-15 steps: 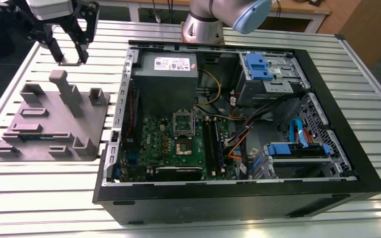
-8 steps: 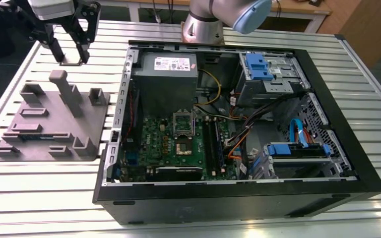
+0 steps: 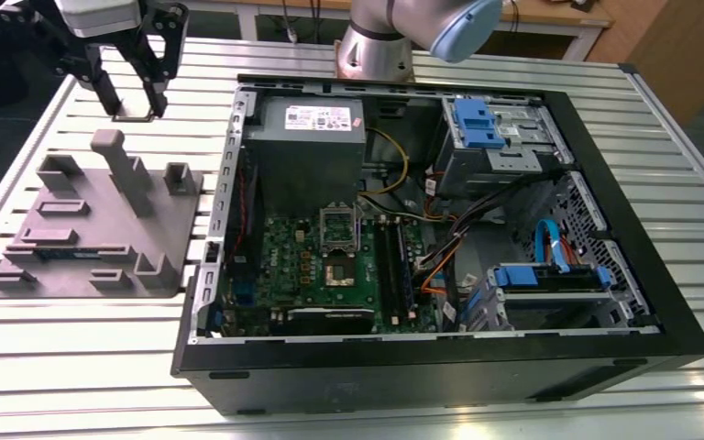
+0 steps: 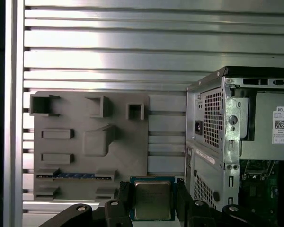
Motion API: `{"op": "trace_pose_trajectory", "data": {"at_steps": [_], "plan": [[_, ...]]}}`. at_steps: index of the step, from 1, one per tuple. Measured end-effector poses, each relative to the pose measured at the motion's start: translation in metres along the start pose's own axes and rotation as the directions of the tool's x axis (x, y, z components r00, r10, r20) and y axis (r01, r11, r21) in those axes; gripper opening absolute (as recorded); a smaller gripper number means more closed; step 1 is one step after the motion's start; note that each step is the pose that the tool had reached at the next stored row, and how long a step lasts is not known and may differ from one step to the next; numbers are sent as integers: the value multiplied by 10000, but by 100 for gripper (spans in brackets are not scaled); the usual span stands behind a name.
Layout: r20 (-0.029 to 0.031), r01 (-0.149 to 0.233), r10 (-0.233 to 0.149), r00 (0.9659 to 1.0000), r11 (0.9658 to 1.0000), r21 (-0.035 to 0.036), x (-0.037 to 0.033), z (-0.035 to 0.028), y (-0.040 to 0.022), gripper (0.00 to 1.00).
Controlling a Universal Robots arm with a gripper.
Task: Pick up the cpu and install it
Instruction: 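Pick up the cpu and move it towards the insertion slot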
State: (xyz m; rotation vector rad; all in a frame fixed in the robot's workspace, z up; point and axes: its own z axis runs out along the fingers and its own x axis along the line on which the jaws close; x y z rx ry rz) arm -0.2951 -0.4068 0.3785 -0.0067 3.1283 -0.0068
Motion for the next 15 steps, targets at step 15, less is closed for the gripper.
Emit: {"op": "trace_pose_trajectory", "data": {"at_steps": [15], "plan": [[0, 0, 0, 10000, 10000, 0, -44, 1, 0, 47]]}}
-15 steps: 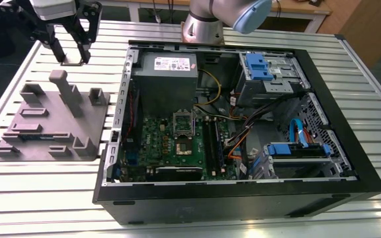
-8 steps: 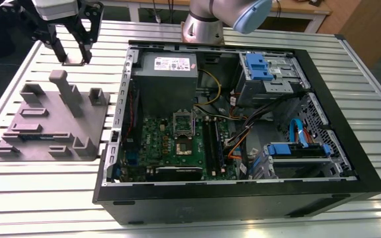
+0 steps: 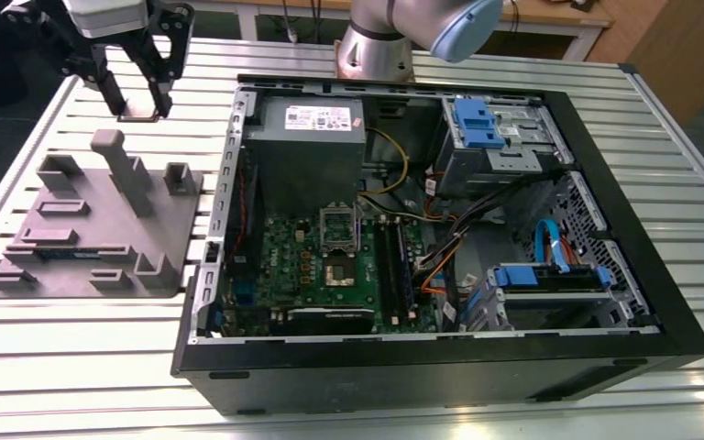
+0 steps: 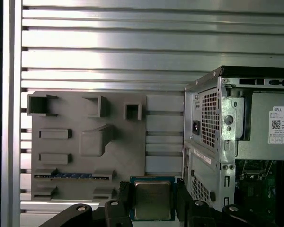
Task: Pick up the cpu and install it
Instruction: 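Pick up the cpu and move it towards the insertion slot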
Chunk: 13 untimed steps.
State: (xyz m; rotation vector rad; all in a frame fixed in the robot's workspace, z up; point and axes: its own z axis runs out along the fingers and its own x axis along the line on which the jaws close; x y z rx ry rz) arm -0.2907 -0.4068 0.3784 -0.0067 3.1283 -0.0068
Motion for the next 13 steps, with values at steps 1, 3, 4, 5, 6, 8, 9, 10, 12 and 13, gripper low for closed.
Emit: {"op": "trace_pose_trajectory", "data": {"at_steps": [1, 3, 4, 5, 6, 8, 9, 10, 12, 13], "plan": [[0, 0, 0, 10000, 10000, 0, -3, 0, 0, 47], [0, 0, 0, 10000, 10000, 0, -8, 0, 0, 47], [-1, 0, 0, 10000, 10000, 0, -11, 0, 0, 47], [0, 0, 0, 10000, 10000, 0, -14, 0, 0, 47], [0, 0, 0, 10000, 10000, 0, -17, 0, 0, 47], [-1, 0, 0, 10000, 10000, 0, -22, 0, 0, 47], [-1, 0, 0, 10000, 10000, 1, -25, 0, 0, 47], [0, 0, 0, 10000, 10000, 1, -28, 0, 0, 47], [0, 0, 0, 10000, 10000, 0, -33, 0, 0, 47], [-1, 0, 0, 10000, 10000, 0, -36, 0, 0, 47]]}}
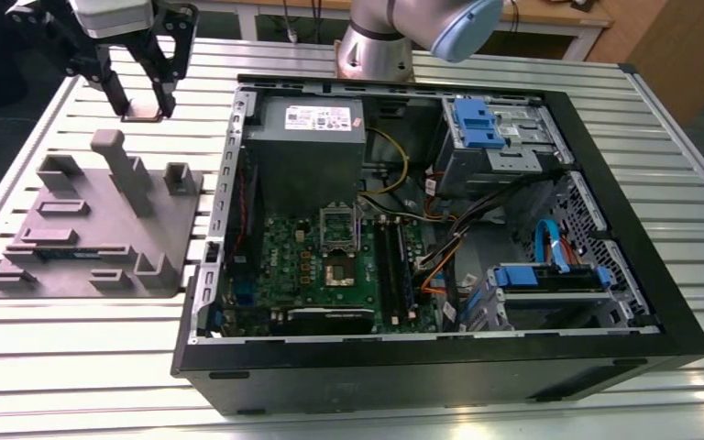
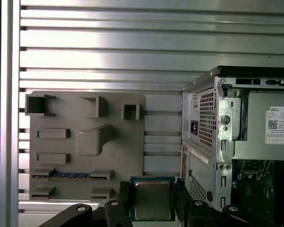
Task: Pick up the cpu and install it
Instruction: 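Pick up the cpu and move it towards the insertion slot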
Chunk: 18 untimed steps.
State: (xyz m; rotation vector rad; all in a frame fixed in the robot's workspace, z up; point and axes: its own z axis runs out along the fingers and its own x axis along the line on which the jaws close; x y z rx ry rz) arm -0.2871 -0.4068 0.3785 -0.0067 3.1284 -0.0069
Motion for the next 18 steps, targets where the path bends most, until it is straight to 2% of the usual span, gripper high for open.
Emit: {"op": "trace_pose_trajectory", "data": {"at_steps": [18], "plan": [[0, 0, 0, 10000, 10000, 0, -46, 1, 0, 47]]}}
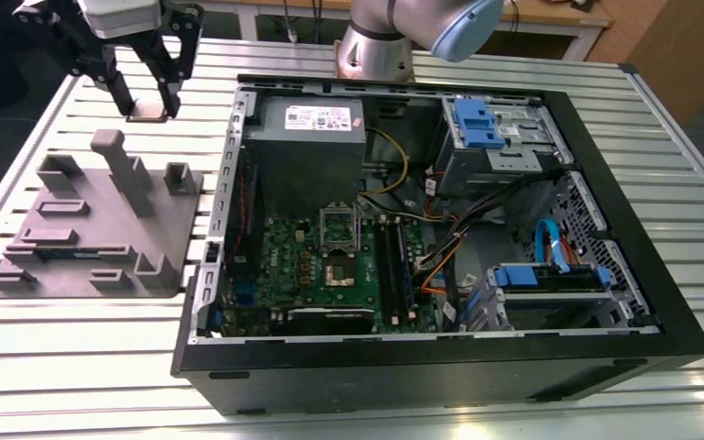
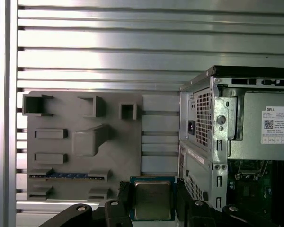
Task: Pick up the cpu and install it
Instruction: 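Pick up the cpu and move it towards the insertion slot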
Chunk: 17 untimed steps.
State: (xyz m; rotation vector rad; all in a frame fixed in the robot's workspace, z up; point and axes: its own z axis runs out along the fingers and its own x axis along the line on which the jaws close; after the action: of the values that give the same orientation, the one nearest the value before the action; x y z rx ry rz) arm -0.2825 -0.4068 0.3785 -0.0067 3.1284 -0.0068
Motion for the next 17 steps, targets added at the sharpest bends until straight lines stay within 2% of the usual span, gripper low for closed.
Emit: {"op": "trace_pose_trajectory", "data": {"at_steps": [17], "plan": [[0, 1, -1, 10000, 10000, 0, -38, 0, 0, 47]]}}
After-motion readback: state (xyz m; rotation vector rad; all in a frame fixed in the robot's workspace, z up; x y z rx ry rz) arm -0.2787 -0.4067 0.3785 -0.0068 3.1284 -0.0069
